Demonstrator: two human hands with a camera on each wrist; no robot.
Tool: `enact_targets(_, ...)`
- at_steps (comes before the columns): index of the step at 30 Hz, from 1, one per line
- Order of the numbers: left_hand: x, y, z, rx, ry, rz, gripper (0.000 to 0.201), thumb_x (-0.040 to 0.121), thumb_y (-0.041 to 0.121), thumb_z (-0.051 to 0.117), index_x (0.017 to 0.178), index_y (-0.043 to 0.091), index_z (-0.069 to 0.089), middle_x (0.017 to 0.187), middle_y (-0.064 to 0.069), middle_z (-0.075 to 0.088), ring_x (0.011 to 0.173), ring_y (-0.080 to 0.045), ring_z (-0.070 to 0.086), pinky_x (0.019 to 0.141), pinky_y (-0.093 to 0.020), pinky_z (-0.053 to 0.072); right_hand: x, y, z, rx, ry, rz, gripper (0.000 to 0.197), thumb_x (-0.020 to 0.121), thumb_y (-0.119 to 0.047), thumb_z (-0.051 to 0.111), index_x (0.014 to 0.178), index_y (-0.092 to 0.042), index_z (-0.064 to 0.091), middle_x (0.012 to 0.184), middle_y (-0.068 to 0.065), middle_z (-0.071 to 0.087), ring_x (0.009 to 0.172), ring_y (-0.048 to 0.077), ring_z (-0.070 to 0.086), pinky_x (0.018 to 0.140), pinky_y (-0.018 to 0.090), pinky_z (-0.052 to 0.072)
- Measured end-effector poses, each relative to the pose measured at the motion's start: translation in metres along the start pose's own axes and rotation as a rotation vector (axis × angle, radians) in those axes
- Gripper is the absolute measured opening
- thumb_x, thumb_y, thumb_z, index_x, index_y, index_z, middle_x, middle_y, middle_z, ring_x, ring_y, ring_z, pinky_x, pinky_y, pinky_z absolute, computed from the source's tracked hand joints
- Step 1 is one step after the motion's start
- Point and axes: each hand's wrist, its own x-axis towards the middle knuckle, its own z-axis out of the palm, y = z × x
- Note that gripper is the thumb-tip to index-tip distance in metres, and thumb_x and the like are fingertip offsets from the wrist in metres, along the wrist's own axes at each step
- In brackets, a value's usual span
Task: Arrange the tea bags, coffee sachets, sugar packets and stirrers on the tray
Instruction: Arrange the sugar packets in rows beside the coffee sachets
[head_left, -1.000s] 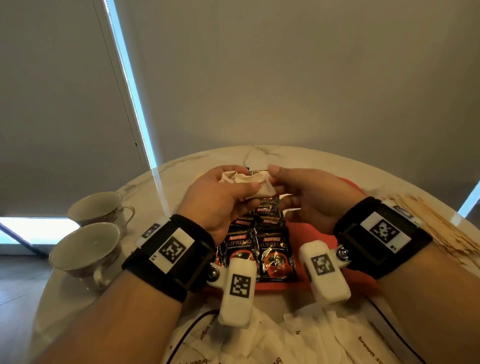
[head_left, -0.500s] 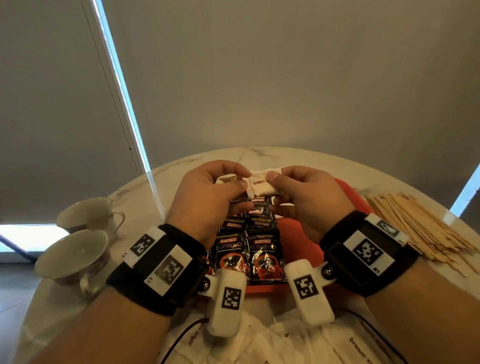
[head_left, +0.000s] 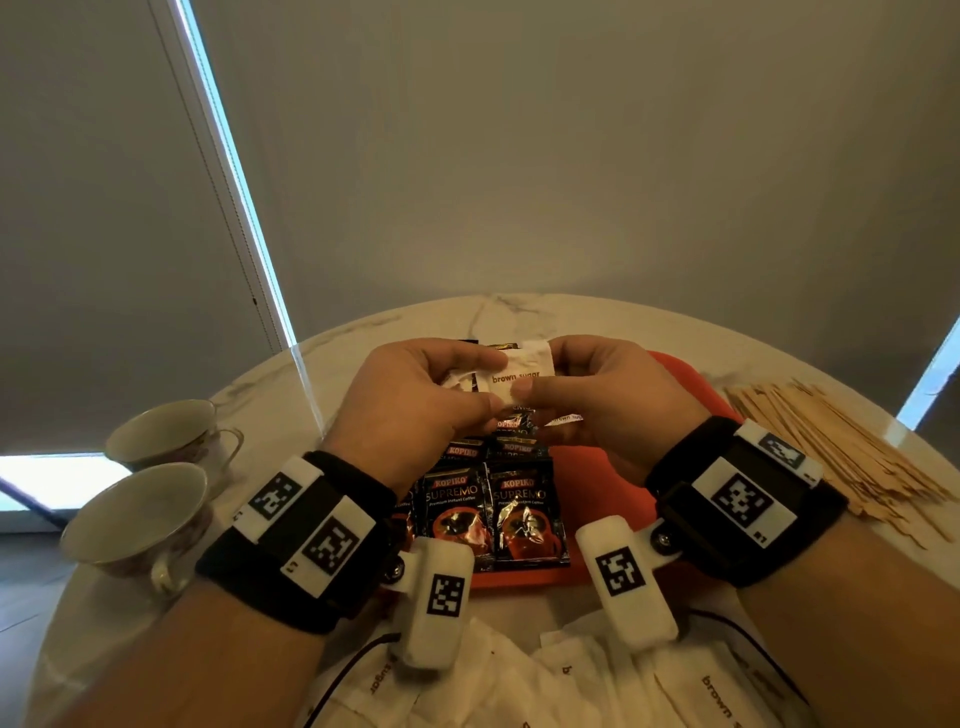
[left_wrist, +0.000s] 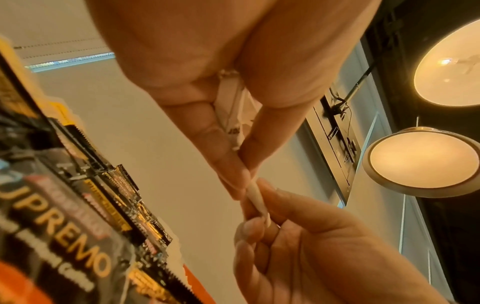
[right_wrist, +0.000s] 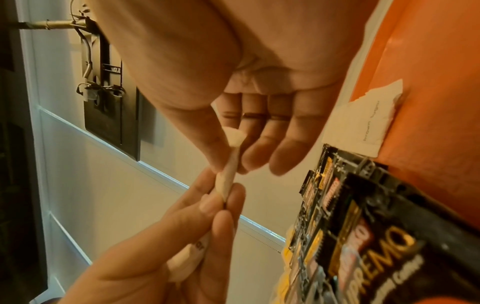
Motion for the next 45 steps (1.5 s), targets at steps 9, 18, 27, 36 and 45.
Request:
enact_targets(9,0.004,-0.004,0.000,0.037,-0.011,-0.045,0.038,0.079,-0.002,0.084,0.101,0.029,0.082,0.112,0.002,0.072,0.084,-0.019,0.078,0.077,-0.034,0.065,0.005,0.000,-0.005,0.013,0.090,0.006,0.006,0.092,-0.004,0.070,0.097,-0.006,0.074,0.091,0.012,0.077,0.072,0.018,0.071,0.063,0.031,0.060)
enact_targets(18,0.013,-0.006,-0.004,-0.557,0.066,-0.187,0.048,0.089,-0.024,0.051,0.123,0.009,0.054,0.120,-0.016,0.070,0.098,-0.032,0.078,0.075,-0.030,0.065,0.026,0.008,-0.045,-0.036,0.349,0.235,0.019,0.087,0.012,0.065,0.084,-0.007,0.067,0.086,0.017,0.071,0.066,0.021,0.067,0.063,0.034,0.061)
enact_targets(27,0.017,-0.009,-0.008,-0.632,0.080,-0.244,0.044,0.094,-0.021,0.041,0.126,0.007,0.050,0.108,-0.023,0.077,0.100,-0.034,0.077,0.085,-0.036,0.064,0.030,0.024,-0.056,-0.292,0.289,0.494,0.008,0.087,0.002,0.072,0.088,-0.005,0.068,0.084,0.015,0.071,0.066,0.022,0.060,0.062,0.031,0.049)
enact_targets(36,0.019,-0.009,-0.009,-0.605,0.067,-0.239,0.040,0.095,-0.019,0.044,0.125,0.006,0.052,0.109,-0.022,0.077,0.100,-0.034,0.077,0.083,-0.036,0.063,0.029,0.018,-0.047,-0.282,0.282,0.493,0.010,0.090,0.003,0.070,0.098,-0.003,0.068,0.088,0.016,0.071,0.069,0.021,0.063,0.058,0.028,0.054)
enact_targets(45,0.021,-0.012,-0.009,-0.622,0.056,-0.261,0.033,0.100,-0.012,0.042,0.124,0.007,0.054,0.108,-0.023,0.077,0.099,-0.037,0.077,0.078,-0.040,0.063,0.025,0.012,-0.036,-0.192,0.288,0.364,0.008,0.093,0.006,0.063,0.097,0.002,0.068,0.079,0.014,0.064,0.062,0.019,0.060,0.066,0.033,0.057)
